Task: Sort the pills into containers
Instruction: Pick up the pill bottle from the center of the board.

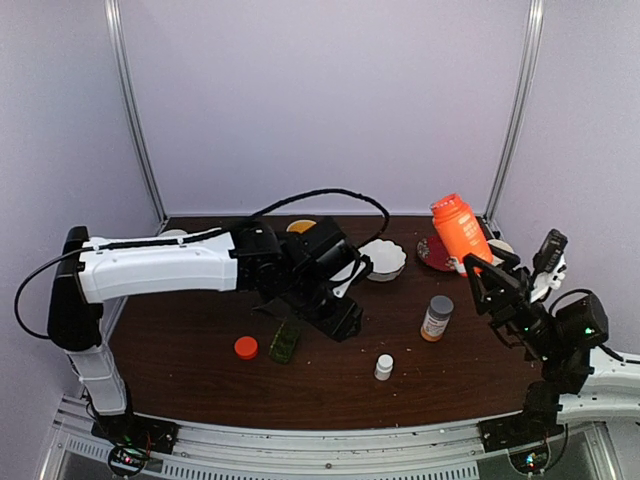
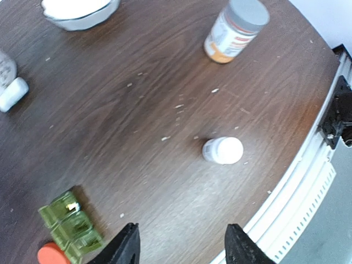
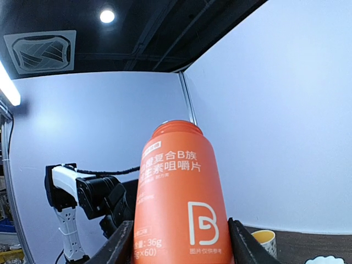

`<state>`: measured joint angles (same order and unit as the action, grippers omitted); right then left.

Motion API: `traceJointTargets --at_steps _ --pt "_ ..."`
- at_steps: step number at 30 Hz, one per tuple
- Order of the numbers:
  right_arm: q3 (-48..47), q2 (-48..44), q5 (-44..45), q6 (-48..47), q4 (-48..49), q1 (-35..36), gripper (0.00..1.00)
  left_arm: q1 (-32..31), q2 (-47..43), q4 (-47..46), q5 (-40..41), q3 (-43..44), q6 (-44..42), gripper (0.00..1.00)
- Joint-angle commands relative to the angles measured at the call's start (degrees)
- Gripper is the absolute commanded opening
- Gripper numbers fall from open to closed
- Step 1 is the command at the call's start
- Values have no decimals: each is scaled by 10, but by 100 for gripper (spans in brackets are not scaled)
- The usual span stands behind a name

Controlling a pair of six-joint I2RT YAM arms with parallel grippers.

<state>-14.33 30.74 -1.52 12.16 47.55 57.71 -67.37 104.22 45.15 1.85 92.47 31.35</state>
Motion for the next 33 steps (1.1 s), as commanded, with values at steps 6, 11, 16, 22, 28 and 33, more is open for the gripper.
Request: traceJointTargets --at_steps 6,11,16,22,28,33 --pt "-83 -57 -44 -83 -68 -3 0 -38 86 -21 -30 87 -42 61" --pt "-86 -70 -45 -78 -70 -3 0 -46 127 -8 -38 116 -57 72" --pt "-77 -93 -36 -70 -72 -3 0 -61 163 -8 -36 141 -63 87" --pt "-80 -111 -33 -72 -90 -3 0 -67 204 -8 -1 158 -69 88" --pt "-84 -124 -27 -74 -109 -3 0 -70 241 -1 23 193 -76 83" --pt "-84 -126 -25 -71 -116 -3 0 -70 267 16 47 215 -73 75"
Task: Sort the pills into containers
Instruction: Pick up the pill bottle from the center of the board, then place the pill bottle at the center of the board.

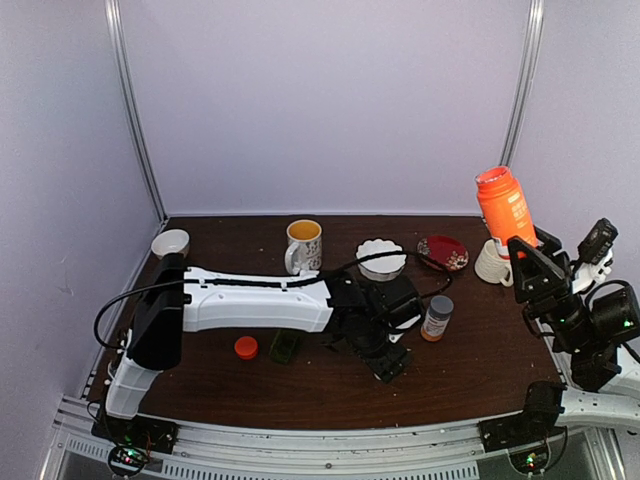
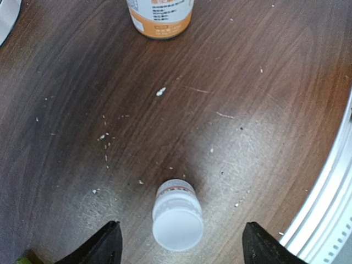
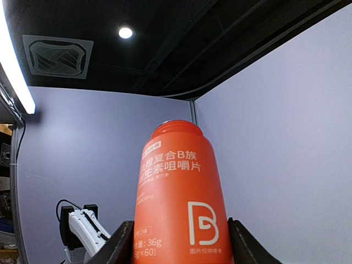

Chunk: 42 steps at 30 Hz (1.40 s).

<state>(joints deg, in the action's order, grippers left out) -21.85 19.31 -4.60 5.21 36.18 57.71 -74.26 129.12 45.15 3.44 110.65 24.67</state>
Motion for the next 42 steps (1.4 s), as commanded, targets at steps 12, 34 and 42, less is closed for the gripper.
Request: traceJointTargets --at_steps 12,34,42 --pt "-8 -16 20 -7 -10 -4 0 -2 21 49 49 54 -3 63" --pt "-20 -3 21 -10 -19 -3 0 47 8 75 40 55 -17 30" --pt "-23 6 20 -11 -24 -3 0 147 5 70 52 54 -56 31"
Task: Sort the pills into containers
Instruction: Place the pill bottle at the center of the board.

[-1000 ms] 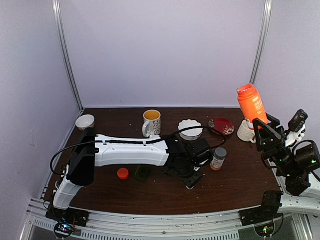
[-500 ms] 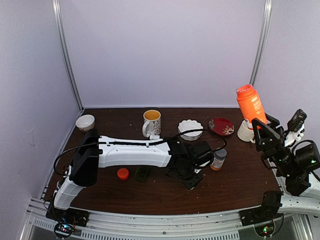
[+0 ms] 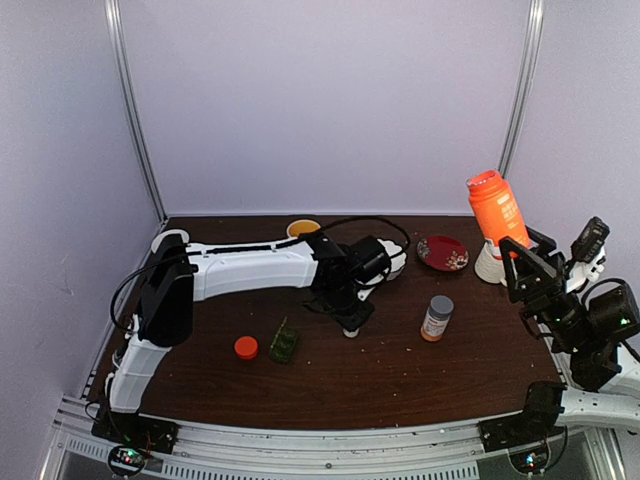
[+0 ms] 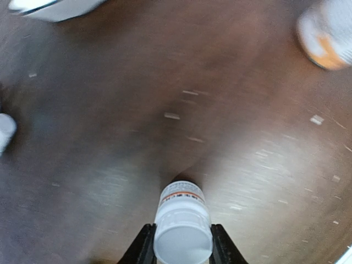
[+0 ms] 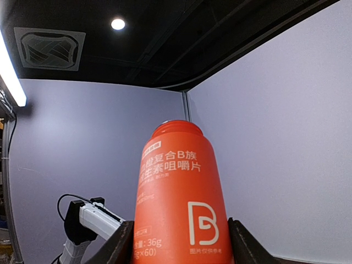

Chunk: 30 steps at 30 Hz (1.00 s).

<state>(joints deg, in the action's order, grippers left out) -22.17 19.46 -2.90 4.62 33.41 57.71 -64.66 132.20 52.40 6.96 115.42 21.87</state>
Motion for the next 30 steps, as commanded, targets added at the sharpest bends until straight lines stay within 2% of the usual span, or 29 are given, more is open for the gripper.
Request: traceJointTargets --at_steps 1,9,10,13,14,20,25,29,30 --pt "-21 7 3 -5 0 -3 0 62 -23 -6 19 7 -34 31" --pt "-23 13 6 -10 -11 -3 0 119 9 -12 9 47 -66 34" --pt "-22 12 7 -9 -11 -4 0 123 10 -7 9 51 -66 37" --pt "-16 11 8 -3 -8 -3 0 126 9 -2 9 55 -70 58" --pt "-14 10 8 -1 -7 -3 0 126 7 -3 10 54 -70 63" --pt "-7 11 9 9 -7 -3 0 126 0 2 16 54 -68 68" --pt "7 16 5 22 -13 -4 0 127 -57 2 48 28 -63 73" --pt "20 39 -17 43 -14 -4 0 126 -139 -7 122 -37 -43 97" --pt "22 47 -23 50 -13 -3 0 127 -161 -16 143 -61 -37 97"
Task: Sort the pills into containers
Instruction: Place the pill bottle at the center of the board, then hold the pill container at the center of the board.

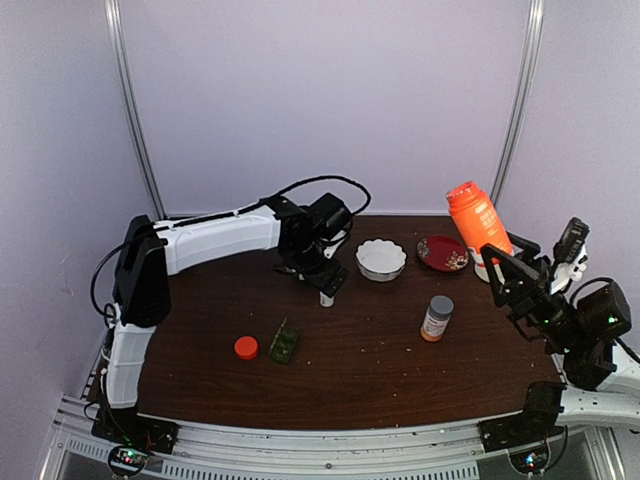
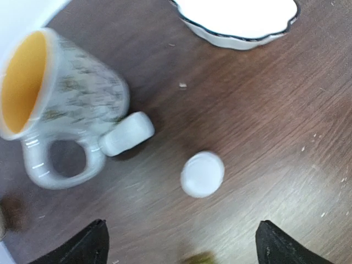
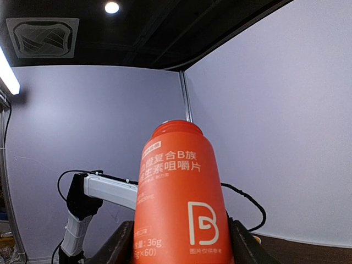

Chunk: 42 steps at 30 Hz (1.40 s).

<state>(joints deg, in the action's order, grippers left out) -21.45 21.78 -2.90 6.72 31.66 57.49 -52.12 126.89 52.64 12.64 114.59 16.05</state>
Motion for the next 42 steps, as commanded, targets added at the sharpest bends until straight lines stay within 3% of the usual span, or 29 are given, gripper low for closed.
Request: traceJointTargets --at_steps 1,5,10,16,22,34,42 --pt "17 33 -24 40 6 -1 0 1 -134 -29 103 -80 29 97" --pt "27 69 -27 67 20 -1 0 6 -227 -57 122 -168 52 98" --pt "32 153 -48 85 44 -1 0 10 -273 -55 96 -243 43 98" --pt "71 280 -86 104 177 -1 0 10 -287 -50 85 -307 76 97" --pt "85 403 -101 113 286 -1 0 10 -308 -118 1 -377 111 95" --pt "37 689 -174 162 469 -8 0 10 -309 -178 -56 -453 146 93" --pt "-6 800 -202 189 502 -13 0 10 -281 -185 -57 -454 153 89"
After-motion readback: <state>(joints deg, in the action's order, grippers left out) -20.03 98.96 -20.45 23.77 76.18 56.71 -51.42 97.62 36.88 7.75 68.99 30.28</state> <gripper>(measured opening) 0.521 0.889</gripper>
